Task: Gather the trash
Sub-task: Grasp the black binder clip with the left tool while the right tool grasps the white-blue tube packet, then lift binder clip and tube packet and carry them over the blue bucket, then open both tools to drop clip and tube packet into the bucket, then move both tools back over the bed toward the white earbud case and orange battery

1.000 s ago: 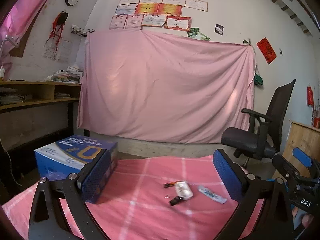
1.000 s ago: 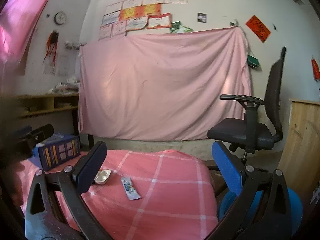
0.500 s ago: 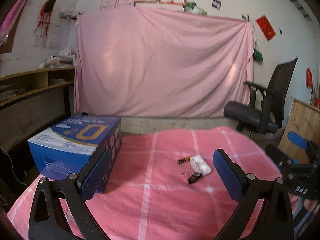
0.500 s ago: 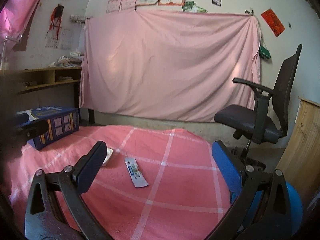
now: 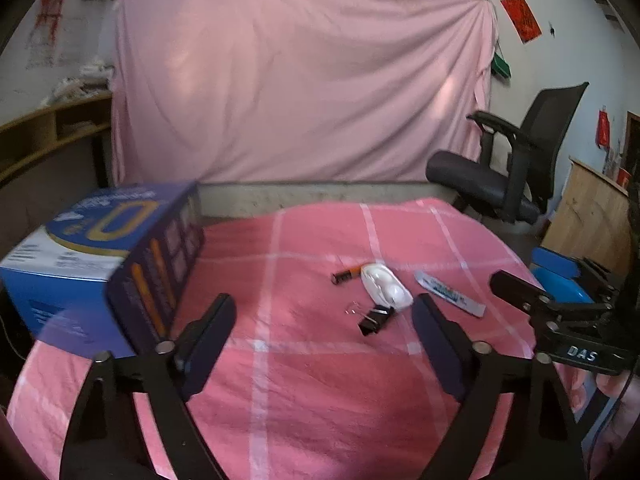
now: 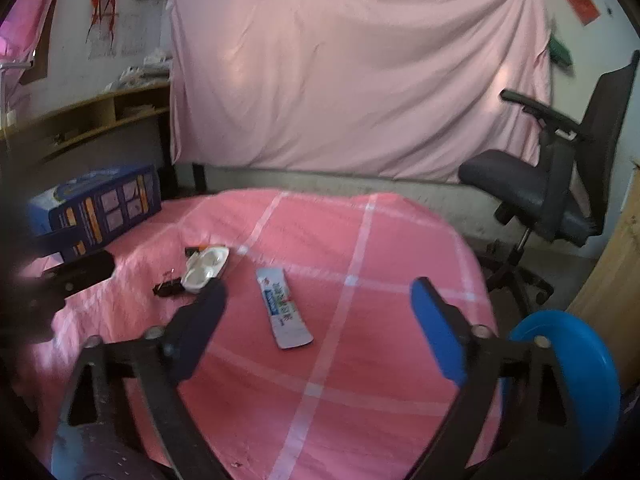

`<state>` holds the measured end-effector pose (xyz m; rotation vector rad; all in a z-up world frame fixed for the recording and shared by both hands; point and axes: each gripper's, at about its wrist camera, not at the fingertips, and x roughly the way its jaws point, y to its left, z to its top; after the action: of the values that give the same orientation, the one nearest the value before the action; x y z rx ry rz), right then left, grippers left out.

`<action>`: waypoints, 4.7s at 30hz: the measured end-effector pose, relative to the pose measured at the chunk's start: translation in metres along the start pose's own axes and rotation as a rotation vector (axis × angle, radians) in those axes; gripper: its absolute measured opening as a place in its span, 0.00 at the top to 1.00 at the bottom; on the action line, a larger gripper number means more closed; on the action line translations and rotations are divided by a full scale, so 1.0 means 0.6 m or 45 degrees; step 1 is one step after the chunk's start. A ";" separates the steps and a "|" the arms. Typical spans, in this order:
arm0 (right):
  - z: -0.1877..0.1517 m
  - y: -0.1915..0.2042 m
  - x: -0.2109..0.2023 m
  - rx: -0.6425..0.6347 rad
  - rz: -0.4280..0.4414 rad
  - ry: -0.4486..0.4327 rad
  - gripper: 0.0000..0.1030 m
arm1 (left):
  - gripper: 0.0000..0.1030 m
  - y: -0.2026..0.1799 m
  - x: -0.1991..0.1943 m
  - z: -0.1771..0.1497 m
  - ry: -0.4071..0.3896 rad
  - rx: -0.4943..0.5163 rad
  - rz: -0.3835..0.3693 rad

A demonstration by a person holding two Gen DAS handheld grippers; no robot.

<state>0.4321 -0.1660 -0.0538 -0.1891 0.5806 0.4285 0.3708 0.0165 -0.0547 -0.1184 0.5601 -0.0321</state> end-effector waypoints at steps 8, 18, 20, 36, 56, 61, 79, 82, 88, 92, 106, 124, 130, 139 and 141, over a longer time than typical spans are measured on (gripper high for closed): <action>-0.005 0.006 0.058 -0.004 0.055 0.224 0.16 | 0.59 0.006 0.063 0.007 0.239 -0.042 -0.140; -0.011 0.006 0.083 0.021 0.128 0.319 0.32 | 0.67 -0.007 0.084 0.021 0.289 0.014 -0.190; -0.011 0.002 0.083 0.041 0.141 0.321 0.35 | 0.72 -0.006 0.087 0.022 0.295 0.010 -0.192; -0.014 0.021 0.057 0.029 0.118 0.253 0.54 | 0.84 -0.026 0.071 0.016 0.251 0.028 -0.166; -0.017 -0.020 -0.146 0.146 -0.007 -0.476 0.54 | 0.84 -0.098 -0.082 0.029 -0.272 0.079 -0.094; -0.014 -0.053 -0.203 0.205 -0.086 -0.628 0.54 | 0.84 -0.137 -0.112 0.051 -0.396 0.140 -0.138; -0.066 -0.192 -0.331 0.369 -0.420 -0.748 0.54 | 0.84 -0.326 -0.122 0.083 -0.525 0.331 -0.385; -0.076 -0.218 -0.330 0.430 -0.445 -0.691 0.54 | 0.84 -0.356 -0.115 0.086 -0.511 0.349 -0.441; -0.094 -0.255 -0.325 0.518 -0.504 -0.622 0.54 | 0.84 -0.420 -0.093 0.094 -0.493 0.400 -0.545; -0.109 -0.279 -0.315 0.552 -0.535 -0.554 0.54 | 0.84 -0.448 -0.070 0.088 -0.452 0.407 -0.604; -0.151 -0.346 -0.264 0.692 -0.600 -0.300 0.54 | 0.84 -0.497 0.049 0.067 -0.042 0.365 -0.789; -0.165 -0.369 -0.214 0.718 -0.599 -0.125 0.53 | 0.83 -0.492 0.144 0.066 0.304 0.204 -0.794; -0.166 -0.375 -0.213 0.733 -0.585 -0.121 0.52 | 0.70 -0.480 0.153 0.065 0.342 0.164 -0.815; -0.165 -0.375 -0.223 0.754 -0.607 -0.157 0.39 | 0.64 -0.474 0.152 0.067 0.343 0.149 -0.823; -0.162 -0.373 -0.225 0.751 -0.609 -0.169 0.36 | 0.64 -0.471 0.147 0.070 0.325 0.151 -0.813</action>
<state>0.3820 -0.4401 -0.0453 0.2635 0.4892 -0.2006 0.4683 -0.2654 -0.0321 -0.1753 0.7552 -0.7084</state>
